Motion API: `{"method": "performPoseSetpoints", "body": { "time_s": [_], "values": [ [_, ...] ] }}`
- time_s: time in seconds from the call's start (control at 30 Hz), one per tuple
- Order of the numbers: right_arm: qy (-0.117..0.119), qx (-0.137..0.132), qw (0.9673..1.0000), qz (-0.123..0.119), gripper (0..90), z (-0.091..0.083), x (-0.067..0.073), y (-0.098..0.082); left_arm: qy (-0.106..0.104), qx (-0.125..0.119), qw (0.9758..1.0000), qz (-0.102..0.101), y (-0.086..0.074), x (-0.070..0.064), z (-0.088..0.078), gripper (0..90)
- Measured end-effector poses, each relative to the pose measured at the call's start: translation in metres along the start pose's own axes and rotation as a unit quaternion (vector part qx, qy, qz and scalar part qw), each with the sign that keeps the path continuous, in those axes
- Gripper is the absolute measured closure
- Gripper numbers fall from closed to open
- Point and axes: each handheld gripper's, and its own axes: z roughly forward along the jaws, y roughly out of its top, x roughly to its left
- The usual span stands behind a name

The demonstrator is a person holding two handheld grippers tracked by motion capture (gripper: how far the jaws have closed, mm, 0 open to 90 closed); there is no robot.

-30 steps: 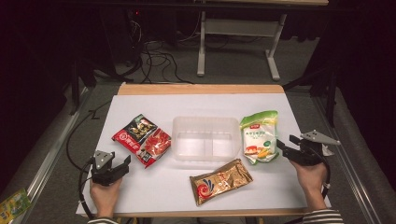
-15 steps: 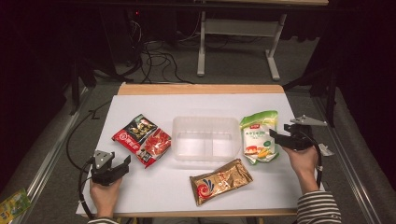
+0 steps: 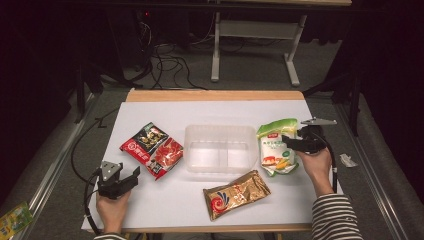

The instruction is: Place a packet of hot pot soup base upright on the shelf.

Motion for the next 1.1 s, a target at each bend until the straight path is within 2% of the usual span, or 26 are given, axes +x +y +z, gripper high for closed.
{"method": "performPoseSetpoints", "body": {
  "time_s": [0.07,0.13,0.5,0.7,0.77,0.83,1.0,1.03,1.1],
  "values": [
    [0.002,0.003,1.0,0.004,32.0,0.002,-0.002,0.0,0.001,-0.001,1.0,0.001,0.0,0.0,0.0,34.0],
    [0.004,0.009,0.9999,0.006,32.0,0.007,-0.003,0.0,0.004,-0.013,0.9999,0.0,-0.001,-0.001,-0.002,34.7],
    [0.023,0.036,0.999,0.017,31.9,0.021,-0.004,-0.002,0.003,-0.008,1.0,0.001,-0.001,-0.001,-0.001,34.6],
    [0.027,0.043,0.9986,0.012,32.8,0.025,-0.002,-0.002,0.005,-0.015,0.9999,-0.001,-0.001,-0.001,-0.002,34.9],
    [0.041,0.052,0.9977,0.012,35.0,0.029,-0.001,-0.002,0.006,-0.017,0.9998,-0.004,-0.001,0.0,-0.003,35.0],
    [0.045,0.054,0.9975,0.012,36.7,0.03,0.0,-0.003,0.006,-0.018,0.9998,-0.006,-0.001,0.0,-0.003,35.0],
    [0.074,0.064,0.9952,0.009,51.8,0.031,0.002,-0.003,0.007,-0.02,0.9997,-0.009,-0.002,0.0,-0.003,35.2],
    [0.074,0.064,0.9952,0.009,51.8,0.031,0.002,-0.003,0.007,-0.02,0.9997,-0.009,-0.002,0.0,-0.003,35.2],
    [0.092,0.069,0.9933,0.009,59.3,0.032,0.001,-0.003,0.007,-0.021,0.9997,-0.009,-0.002,0.0,-0.003,35.1]
  ]
}}
